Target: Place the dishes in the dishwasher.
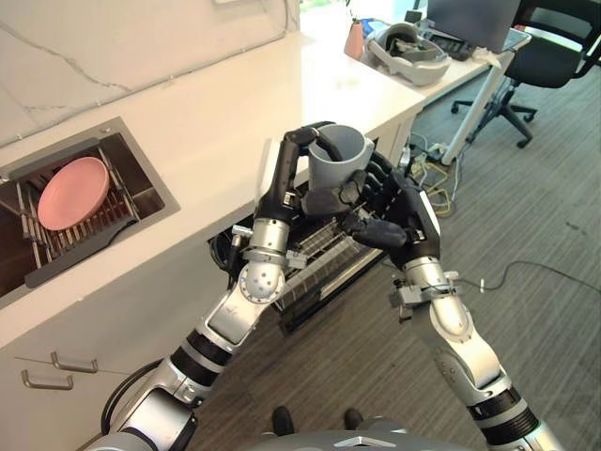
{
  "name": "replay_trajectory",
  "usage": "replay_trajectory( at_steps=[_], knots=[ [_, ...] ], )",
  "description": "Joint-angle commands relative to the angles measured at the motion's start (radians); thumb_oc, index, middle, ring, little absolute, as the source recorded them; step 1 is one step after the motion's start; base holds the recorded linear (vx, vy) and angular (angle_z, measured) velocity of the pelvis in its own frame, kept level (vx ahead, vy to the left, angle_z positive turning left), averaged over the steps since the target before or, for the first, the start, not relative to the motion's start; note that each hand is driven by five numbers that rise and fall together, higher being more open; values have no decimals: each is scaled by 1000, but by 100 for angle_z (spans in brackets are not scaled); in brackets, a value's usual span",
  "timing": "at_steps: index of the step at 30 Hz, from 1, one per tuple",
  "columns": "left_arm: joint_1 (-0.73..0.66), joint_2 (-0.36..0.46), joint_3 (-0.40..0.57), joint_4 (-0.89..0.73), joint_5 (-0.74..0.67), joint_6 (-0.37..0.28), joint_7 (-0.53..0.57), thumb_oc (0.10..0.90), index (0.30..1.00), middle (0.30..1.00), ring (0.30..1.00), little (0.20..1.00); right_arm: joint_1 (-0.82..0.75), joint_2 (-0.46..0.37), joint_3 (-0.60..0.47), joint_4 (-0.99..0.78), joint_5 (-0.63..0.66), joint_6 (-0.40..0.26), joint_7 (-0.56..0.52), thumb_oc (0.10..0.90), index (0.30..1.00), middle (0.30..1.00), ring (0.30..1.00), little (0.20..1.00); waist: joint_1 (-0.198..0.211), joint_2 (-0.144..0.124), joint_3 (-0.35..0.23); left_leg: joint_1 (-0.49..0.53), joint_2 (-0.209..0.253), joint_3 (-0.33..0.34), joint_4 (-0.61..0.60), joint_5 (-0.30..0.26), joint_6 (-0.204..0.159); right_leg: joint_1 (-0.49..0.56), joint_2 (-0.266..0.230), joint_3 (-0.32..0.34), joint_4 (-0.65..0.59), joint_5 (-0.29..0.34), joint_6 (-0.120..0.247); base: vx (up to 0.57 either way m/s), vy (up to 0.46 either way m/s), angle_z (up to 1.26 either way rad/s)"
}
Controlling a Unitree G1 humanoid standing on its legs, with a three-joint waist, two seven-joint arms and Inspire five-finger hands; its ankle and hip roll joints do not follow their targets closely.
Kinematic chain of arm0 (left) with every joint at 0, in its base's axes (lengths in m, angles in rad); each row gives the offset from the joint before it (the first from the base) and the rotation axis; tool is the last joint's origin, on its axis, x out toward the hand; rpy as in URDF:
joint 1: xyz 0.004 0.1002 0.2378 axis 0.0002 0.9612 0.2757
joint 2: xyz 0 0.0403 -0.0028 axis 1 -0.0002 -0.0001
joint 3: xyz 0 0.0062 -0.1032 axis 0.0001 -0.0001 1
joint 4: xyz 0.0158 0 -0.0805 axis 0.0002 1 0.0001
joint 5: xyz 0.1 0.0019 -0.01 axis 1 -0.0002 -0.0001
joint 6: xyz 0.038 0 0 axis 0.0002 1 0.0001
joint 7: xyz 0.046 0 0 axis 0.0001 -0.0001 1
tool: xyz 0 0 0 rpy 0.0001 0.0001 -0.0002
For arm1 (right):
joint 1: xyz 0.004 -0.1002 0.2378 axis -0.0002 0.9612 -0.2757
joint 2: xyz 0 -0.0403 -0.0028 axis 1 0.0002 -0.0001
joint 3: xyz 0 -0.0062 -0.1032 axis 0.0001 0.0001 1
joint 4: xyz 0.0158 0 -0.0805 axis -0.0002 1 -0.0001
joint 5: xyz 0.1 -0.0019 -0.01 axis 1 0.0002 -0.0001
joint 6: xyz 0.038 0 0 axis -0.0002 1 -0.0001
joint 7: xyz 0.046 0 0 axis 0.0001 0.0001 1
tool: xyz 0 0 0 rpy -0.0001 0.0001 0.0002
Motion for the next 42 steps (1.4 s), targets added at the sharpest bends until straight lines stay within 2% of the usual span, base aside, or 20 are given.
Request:
replay_trajectory(
  at_steps=[1, 12, 18, 20, 22, 25, 26, 27, 30, 35, 36, 42],
  knots=[
    [-130, -60, -25, 30, 20, -80, 0, 400, 300, 300, 300, 300, -112, 29, -1, -72, 12, -93, -12, 800, 900, 900, 900, 900, 19, -9, -72, 34, 30, -10, 4, -53, -75, -30, 4, -53, 13, 0, 46, -55, 0, 1],
    [-166, -69, -117, 71, 46, -63, -55, 400, 300, 300, 300, 300, -184, 78, 48, -26, 81, -91, -74, 800, 900, 900, 900, 900, 24, -2, -71, 35, 30, -11, 4, -51, -73, -28, -1, -58, 13, 0, 46, 0, 0, 0],
    [-223, -36, -164, 54, 123, -81, -110, 400, 300, 300, 300, 300, -228, 47, 39, 10, 108, -82, -58, 800, 900, 900, 900, 900, 24, -2, -74, 34, 30, -11, 4, -51, -74, -28, -1, -61, 13, 1, 48, 0, 0, 0],
    [-174, -38, -166, 41, 18, -85, -171, 400, 300, 300, 300, 300, -247, 31, 31, 20, 148, -77, -10, 800, 900, 900, 900, 900, 32, -5, -74, 32, 29, -16, 4, -51, -74, -30, -4, -65, 13, 4, 49, 0, 0, 0],
    [-184, -25, -157, 28, 31, -89, -173, 400, 300, 300, 300, 300, -266, 4, 24, 24, 151, -71, 0, 800, 900, 900, 900, 900, 33, -7, -75, 31, 30, -16, 4, -50, -75, -32, -4, -66, 13, 5, 50, -7, 0, 3],
    [-176, 26, -137, -7, 10, -109, -204, 400, 300, 300, 300, 300, -299, -86, -26, 7, 137, -73, 35, 800, 900, 900, 900, 900, 37, -10, -78, 29, 30, -16, 4, -49, -78, -33, -5, -70, 13, 5, 52, 0, 0, 0],
    [-176, 26, -137, -7, 10, -109, -204, 400, 300, 300, 300, 300, -299, -86, -26, 7, 137, -73, 35, 800, 900, 900, 900, 900, 37, -10, -78, 29, 30, -16, 4, -49, -78, -33, -5, -70, 13, 5, 52, 0, 0, 0],
    [-159, 45, -126, -48, -43, -125, -233, 400, 300, 300, 300, 300, -312, -116, -52, 11, 174, -90, 57, 800, 900, 900, 900, 900, 43, -13, -79, 27, 30, -19, 4, -48, -78, -34, -5, -73, 13, 6, 53, 0, 0, 0],
    [-141, 65, -104, -141, -146, -148, -286, 400, 300, 300, 300, 300, -338, -124, -75, 24, 276, -116, 116, 800, 900, 900, 900, 900, 54, -19, -84, 26, 28, -23, 4, -50, -78, -35, -6, -77, 13, 6, 54, -13, 8, 6],
    [-125, 73, -89, -178, -214, -158, -329, 400, 300, 300, 300, 300, -358, -149, -87, 18, 299, -121, 160, 800, 900, 900, 900, 900, 61, -22, -86, 25, 28, -25, 4, -49, -78, -34, -7, -79, 13, 6, 53, -3, 1, 5],
    [-110, 79, -79, -213, -271, -165, -365, 400, 300, 300, 300, 300, -368, -156, -90, 4, 335, -123, 205, 800, 900, 900, 900, 900, 68, -26, -86, 24, 28, -28, 4, -48, -80, -33, -7, -83, 13, 6, 52, 0, 0, 0],
    [-62, 72, -81, -262, -426, -156, -476, 400, 300, 300, 300, 300, -411, -159, -92, -18, 391, -126, 306, 800, 900, 900, 900, 900, 83, -35, -90, 19, 27, -39, 4, -43, -82, -33, -4, -92, 13, 4, 49, -9, -7, 6]
  ],
)
